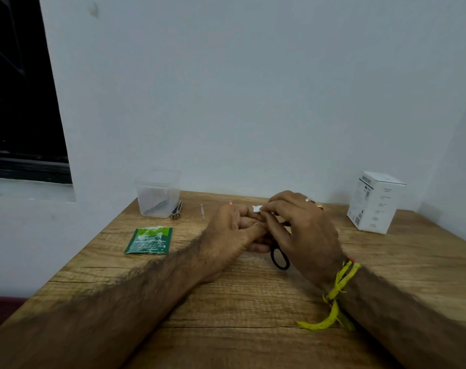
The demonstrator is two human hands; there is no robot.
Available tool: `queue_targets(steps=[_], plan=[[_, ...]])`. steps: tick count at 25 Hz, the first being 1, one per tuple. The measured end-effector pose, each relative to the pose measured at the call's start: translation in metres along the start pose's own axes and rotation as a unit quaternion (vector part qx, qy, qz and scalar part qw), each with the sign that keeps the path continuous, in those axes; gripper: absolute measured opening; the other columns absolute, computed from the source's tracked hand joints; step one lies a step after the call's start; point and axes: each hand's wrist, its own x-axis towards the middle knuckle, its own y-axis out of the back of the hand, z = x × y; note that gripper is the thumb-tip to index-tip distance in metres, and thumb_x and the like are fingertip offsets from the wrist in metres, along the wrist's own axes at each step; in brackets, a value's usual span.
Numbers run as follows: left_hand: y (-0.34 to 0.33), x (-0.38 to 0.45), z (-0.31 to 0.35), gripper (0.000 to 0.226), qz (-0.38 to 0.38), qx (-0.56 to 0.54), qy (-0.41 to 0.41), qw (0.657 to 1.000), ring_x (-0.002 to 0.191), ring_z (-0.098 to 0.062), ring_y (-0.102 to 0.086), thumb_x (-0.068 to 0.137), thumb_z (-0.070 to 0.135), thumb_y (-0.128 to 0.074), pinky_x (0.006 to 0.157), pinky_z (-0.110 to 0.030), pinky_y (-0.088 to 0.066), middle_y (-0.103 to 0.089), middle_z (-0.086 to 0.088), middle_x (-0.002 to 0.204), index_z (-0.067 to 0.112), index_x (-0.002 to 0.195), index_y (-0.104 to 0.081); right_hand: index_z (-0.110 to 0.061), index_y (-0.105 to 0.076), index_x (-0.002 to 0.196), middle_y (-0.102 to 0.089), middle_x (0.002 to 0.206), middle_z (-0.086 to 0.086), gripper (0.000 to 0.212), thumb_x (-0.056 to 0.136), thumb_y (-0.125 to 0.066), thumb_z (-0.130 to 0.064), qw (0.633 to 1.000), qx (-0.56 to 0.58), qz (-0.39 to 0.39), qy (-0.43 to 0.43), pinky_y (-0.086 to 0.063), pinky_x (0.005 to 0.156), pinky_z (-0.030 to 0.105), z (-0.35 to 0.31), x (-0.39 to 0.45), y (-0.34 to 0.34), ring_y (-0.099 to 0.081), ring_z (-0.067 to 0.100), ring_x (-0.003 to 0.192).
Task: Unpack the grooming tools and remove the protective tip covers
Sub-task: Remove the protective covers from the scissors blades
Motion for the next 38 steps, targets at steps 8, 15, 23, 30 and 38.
queue_targets(steps=[8,15,23,30,38], plan=[[0.001,0.002,-0.002,0.005,0.032,-0.014,0.006,0.999,0.074,-0.021,-0.076,0.094,0.001,-0.067,0.064,-0.027,-0.061,-0.077,-0.014,0.079,-0.001,0.098,-0.063,-0.006,-0.073,0.092,-0.068,0.093,0.004,0.005,0.091,-0.069,-0.009,1.0,0.026,0.01,0.002,-0.056,0.066,0.043,0.01,-0.004,0.0,-0.066,0.021,0.082],[-0.001,0.002,-0.001,0.003,0.03,-0.002,0.002,1.0,0.072,-0.02,-0.076,0.094,0.0,-0.065,0.064,-0.025,-0.061,-0.077,-0.013,0.077,0.0,0.097,-0.063,-0.007,-0.072,0.09,-0.068,0.094,0.004,0.007,0.092,-0.067,-0.011,1.0,0.001,-0.005,0.02,-0.054,0.065,0.044,0.01,-0.004,0.001,-0.066,0.023,0.08],[-0.002,0.001,0.0,0.009,0.029,0.0,0.008,1.0,0.074,-0.02,-0.076,0.094,0.001,-0.066,0.067,-0.027,-0.062,-0.077,-0.014,0.08,-0.003,0.102,-0.065,-0.009,-0.073,0.093,-0.07,0.095,0.005,0.02,0.094,-0.057,-0.02,0.998,-0.026,-0.017,0.06,-0.055,0.065,0.044,0.014,-0.004,0.006,-0.067,0.027,0.08],[-0.001,0.001,-0.001,0.012,0.02,-0.005,0.017,1.0,0.075,-0.018,-0.075,0.096,0.0,-0.064,0.068,-0.027,-0.062,-0.077,-0.012,0.082,-0.002,0.107,-0.061,-0.012,-0.073,0.096,-0.068,0.099,0.002,0.013,0.095,-0.061,-0.017,0.998,-0.008,-0.057,0.038,-0.054,0.064,0.045,0.015,-0.006,0.011,-0.066,0.024,0.083],[0.005,0.003,0.0,0.008,0.015,-0.043,0.036,0.998,0.079,-0.021,-0.076,0.102,0.007,-0.056,0.07,-0.028,-0.062,-0.077,-0.016,0.089,0.004,0.102,-0.063,-0.009,-0.074,0.095,-0.067,0.1,0.002,0.006,0.091,-0.07,-0.01,0.996,0.027,-0.067,0.05,-0.054,0.07,0.041,0.022,-0.01,0.011,-0.066,0.021,0.086]])
